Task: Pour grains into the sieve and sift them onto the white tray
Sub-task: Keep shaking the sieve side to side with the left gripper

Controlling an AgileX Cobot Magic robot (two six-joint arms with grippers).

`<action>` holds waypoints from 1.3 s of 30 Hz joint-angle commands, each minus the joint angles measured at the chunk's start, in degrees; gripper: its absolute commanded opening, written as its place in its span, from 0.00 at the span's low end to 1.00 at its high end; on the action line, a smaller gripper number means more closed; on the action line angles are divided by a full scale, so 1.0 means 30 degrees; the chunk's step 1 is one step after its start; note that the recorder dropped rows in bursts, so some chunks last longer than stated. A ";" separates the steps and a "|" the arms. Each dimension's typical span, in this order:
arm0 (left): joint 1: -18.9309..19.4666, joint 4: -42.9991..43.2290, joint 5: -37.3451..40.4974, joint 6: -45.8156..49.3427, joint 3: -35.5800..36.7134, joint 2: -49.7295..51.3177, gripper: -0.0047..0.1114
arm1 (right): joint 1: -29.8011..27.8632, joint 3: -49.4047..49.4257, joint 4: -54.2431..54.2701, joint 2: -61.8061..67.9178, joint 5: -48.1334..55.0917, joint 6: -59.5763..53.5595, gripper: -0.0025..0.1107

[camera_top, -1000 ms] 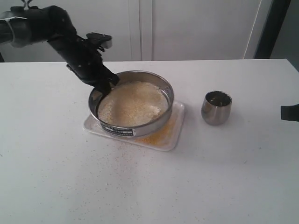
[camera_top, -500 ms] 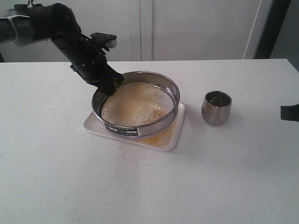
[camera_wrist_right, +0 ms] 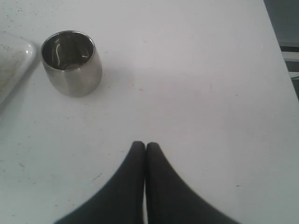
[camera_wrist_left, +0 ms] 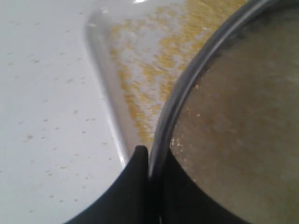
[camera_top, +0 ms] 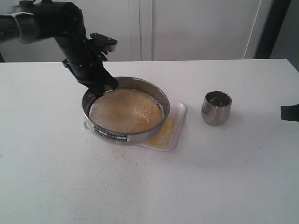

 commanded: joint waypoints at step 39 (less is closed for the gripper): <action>0.0677 -0.4621 -0.0381 0.2538 -0.0273 0.0193 0.04 | -0.0183 0.0058 -0.0012 -0.0162 -0.0129 -0.0105 0.02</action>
